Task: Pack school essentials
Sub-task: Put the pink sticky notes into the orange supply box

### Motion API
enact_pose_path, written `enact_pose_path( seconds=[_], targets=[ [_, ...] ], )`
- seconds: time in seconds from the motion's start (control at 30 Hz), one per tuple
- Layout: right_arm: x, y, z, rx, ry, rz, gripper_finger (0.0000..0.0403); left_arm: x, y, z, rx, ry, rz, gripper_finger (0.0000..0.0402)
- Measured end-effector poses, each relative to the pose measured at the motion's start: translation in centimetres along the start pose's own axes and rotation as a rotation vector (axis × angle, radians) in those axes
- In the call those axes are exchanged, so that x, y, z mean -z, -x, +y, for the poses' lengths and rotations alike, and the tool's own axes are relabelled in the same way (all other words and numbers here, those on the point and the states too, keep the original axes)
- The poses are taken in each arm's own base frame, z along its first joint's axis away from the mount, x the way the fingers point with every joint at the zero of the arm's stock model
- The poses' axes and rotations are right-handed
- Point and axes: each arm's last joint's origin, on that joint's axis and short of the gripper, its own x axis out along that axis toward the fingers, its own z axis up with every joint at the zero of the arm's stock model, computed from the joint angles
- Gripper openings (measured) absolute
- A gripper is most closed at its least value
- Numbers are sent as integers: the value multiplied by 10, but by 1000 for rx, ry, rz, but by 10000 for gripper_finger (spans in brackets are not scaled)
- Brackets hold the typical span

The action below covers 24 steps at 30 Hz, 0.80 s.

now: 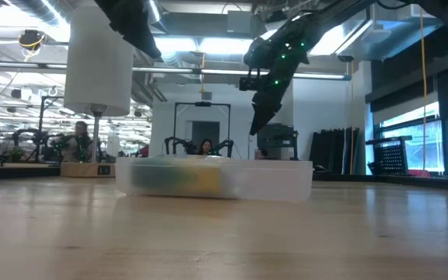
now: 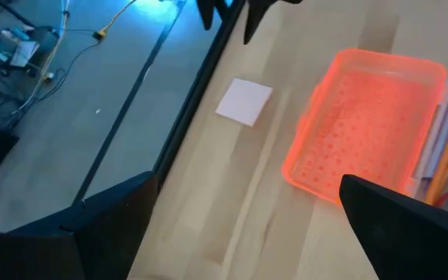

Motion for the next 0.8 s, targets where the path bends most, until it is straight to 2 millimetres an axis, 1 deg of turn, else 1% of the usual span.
enact_pose_path(
  seconds=[0.57,0.8],
  targets=[
    [0,0,0,-1,-2,-2,296,0,0,-1,7,1,-2,398],
    [-2,0,4,-115,-1,-57,296,0,0,-1,8,1,-2,398]
  ],
)
